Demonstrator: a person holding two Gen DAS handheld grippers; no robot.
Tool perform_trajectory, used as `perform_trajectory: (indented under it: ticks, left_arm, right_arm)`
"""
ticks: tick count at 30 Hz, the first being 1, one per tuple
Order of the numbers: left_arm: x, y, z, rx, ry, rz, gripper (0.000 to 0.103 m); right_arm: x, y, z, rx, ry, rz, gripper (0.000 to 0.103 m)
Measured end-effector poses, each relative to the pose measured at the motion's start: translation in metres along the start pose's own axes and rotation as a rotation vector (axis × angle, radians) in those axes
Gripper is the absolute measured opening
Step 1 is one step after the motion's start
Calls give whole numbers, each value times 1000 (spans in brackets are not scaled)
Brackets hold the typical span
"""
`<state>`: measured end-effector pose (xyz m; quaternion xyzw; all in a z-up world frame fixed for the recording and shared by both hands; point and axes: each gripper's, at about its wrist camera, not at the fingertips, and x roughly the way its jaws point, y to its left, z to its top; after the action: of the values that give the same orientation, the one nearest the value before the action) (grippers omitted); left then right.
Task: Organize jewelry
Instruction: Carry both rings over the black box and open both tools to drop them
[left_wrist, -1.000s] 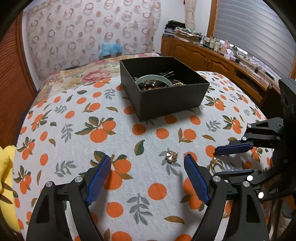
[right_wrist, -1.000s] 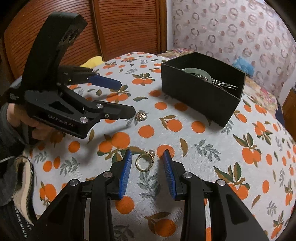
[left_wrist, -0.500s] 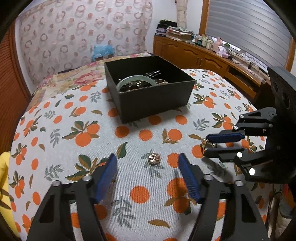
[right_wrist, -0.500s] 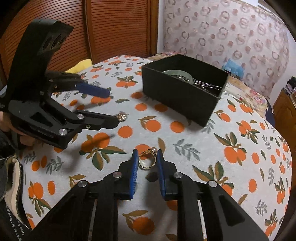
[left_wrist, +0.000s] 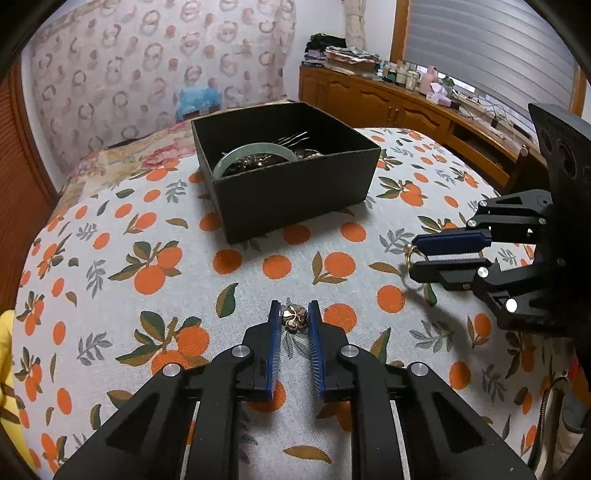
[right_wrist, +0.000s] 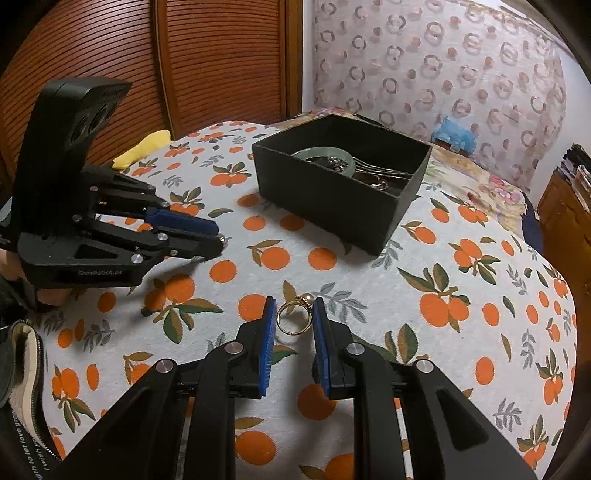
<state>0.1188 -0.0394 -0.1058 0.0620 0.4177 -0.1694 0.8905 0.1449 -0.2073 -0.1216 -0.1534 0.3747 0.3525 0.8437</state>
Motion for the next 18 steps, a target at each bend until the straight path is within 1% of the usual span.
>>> perform_trajectory:
  ticks: [5,10,18]
  left_arm:
    - [-3,2,3,-13,-16,4,14]
    - [-13,6,11,-25,-53,10,14]
    - [-29,14,34,-33,-119,25,13]
  right_arm:
    - [-4,-5,6,1,-15,-9,22]
    - [-14,-12,18,0,-51,-24,22]
    - [-23,-28,53,12,-130,-42,22]
